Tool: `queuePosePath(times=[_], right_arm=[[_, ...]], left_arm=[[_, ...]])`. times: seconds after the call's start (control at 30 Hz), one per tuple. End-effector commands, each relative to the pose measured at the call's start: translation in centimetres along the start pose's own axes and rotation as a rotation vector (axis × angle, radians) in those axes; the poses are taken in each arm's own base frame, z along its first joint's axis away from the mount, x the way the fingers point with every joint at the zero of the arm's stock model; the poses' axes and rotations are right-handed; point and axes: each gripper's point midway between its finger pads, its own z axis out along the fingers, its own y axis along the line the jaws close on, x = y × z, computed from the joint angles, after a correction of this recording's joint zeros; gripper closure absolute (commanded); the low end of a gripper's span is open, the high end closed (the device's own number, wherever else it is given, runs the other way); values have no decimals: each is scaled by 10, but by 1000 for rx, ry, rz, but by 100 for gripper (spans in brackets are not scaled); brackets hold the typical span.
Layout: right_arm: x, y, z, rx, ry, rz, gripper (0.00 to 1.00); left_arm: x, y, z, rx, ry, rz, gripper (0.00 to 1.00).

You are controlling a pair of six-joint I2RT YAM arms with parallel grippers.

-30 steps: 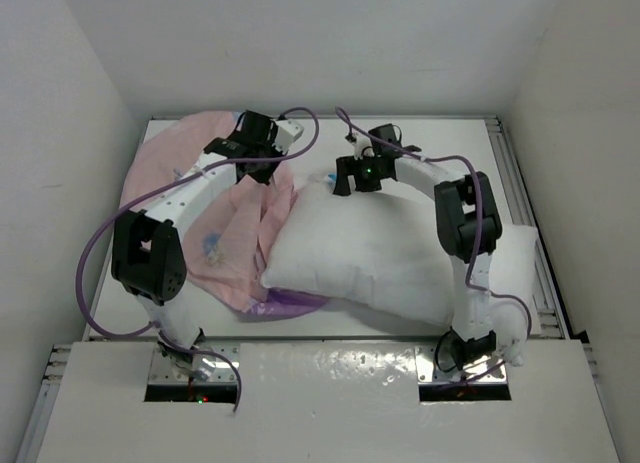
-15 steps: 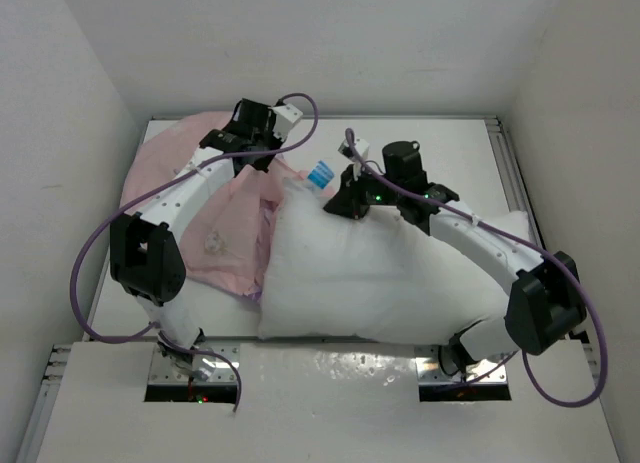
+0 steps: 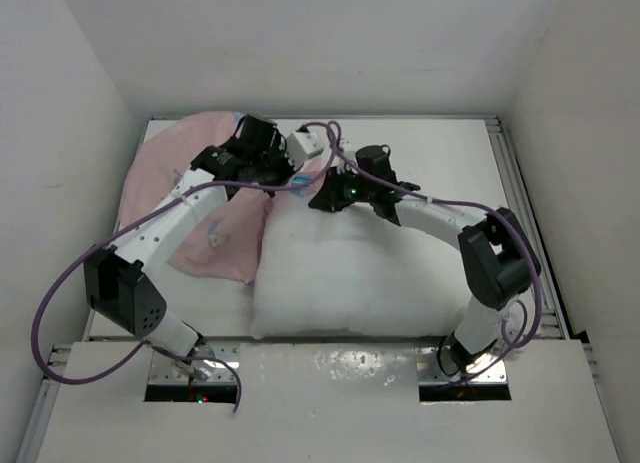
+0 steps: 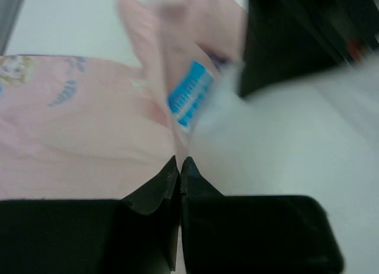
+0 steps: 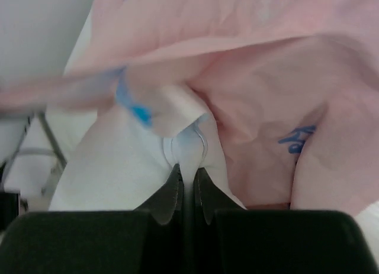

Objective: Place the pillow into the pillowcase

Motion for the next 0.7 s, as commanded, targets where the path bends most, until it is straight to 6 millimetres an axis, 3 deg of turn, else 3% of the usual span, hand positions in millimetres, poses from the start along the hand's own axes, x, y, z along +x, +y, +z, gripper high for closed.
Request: queuePosePath(times=[0.0, 0.1, 0.3, 0.4, 0.43, 0.47, 0.5, 0.53, 0.57, 0.63, 0.67], right_arm=[[-95, -23, -19, 93, -379, 161, 100], [-105, -62, -23, 242, -465, 311, 100], [-102, -92, -21, 366, -495, 418, 100], [-97, -105, -17, 445, -462, 383, 99], [-96, -109, -18, 455, -448, 362, 72], [-97, -112, -21, 445, -430, 340, 54], [-90, -112, -22, 434, -367, 290, 41], [-96, -111, -29, 420, -350, 252, 34], [-105, -106, -43, 403, -343, 215, 10], [-103, -105, -65, 439, -276, 79, 1], [-108, -102, -78, 451, -275, 29, 1]], left_arm=[[20, -40, -7, 152, 27, 116, 99], [33, -62, -4, 223, 62, 214, 99], [35, -75, 5, 264, 86, 263, 99], [31, -68, 10, 248, 67, 243, 97], [30, -61, 11, 219, 66, 221, 87], [25, -43, 15, 135, 53, 197, 78], [29, -24, 15, 59, 64, 106, 67], [31, -6, 15, -16, 70, 54, 39], [33, 20, 13, -132, 80, 9, 32], [43, 51, 3, -240, 97, -91, 16], [44, 57, -2, -257, 100, -122, 15]])
